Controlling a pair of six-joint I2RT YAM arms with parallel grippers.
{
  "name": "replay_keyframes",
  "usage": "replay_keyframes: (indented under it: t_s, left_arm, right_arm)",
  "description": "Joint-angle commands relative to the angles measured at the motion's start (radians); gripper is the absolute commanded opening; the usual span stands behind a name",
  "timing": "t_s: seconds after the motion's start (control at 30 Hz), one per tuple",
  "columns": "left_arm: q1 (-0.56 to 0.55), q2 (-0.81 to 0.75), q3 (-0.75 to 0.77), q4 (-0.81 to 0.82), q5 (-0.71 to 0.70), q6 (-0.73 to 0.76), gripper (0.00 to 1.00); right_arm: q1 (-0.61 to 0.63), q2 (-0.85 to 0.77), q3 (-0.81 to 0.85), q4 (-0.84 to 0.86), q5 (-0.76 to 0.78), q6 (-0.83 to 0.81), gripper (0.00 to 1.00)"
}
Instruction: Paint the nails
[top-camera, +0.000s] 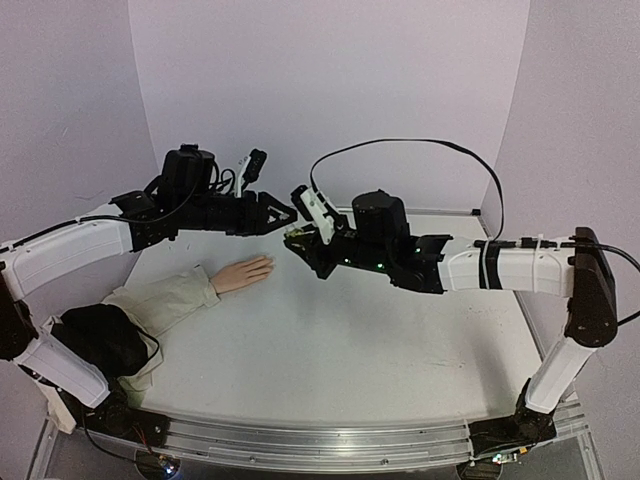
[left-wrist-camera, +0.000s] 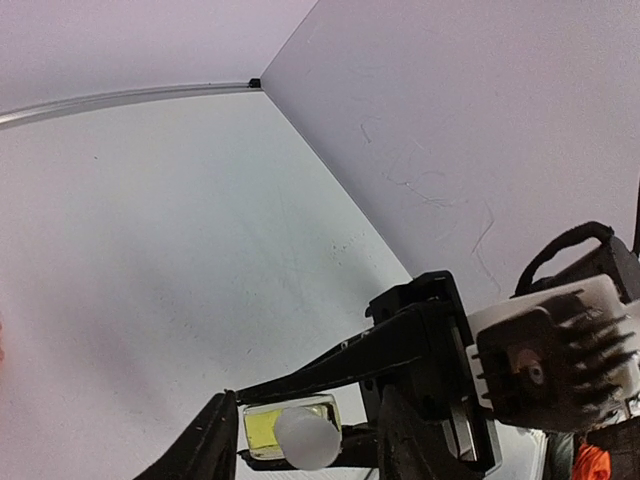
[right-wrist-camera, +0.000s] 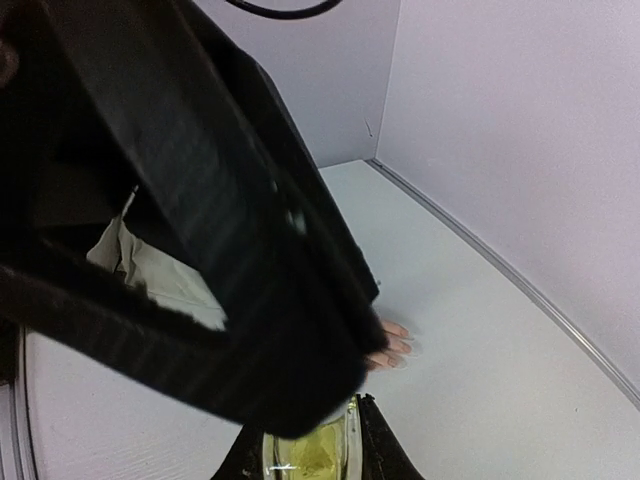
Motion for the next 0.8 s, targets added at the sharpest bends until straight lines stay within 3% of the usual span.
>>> replay_keyframes:
  t_s: [0.0, 0.3, 0.43, 0.5, 0.67, 0.77]
  left_arm:
    - [-0.014, -0.004, 0.041, 0.064, -0.022, -0.006, 0.43]
    - [-0.032, 0.008, 0.046, 0.065, -0.003, 0.024, 0.14]
    - [-0.035, 0.016, 0.061, 0.069, 0.146, 0.109, 0.07]
    - [-0.036, 0.019, 0.065, 0.068, 0.305, 0.200, 0.06]
    - [-0.035, -0.010, 0.033, 0.069, 0.812, 0.405, 0.04]
    - [-0.034, -0.016, 0.045, 0.068, 0.982, 0.438, 0.00]
  right_arm:
    - [0.011, -0.002, 0.063, 0.070, 0.030, -0.014, 0.00]
    - [0.026, -0.009, 0.071, 0.070, 0.018, -0.010, 0.00]
    - [0.024, -0.037, 0.062, 0.070, -0.072, 0.016, 0.00]
    - [0.004, -0.057, 0.063, 0.064, -0.245, 0.044, 0.00]
    - [-0.071, -0.092, 0.083, 0.136, -0.950, 0.249, 0.00]
    - [-0.071, -0.110, 0.083, 0.272, -1.117, 0.391, 0.00]
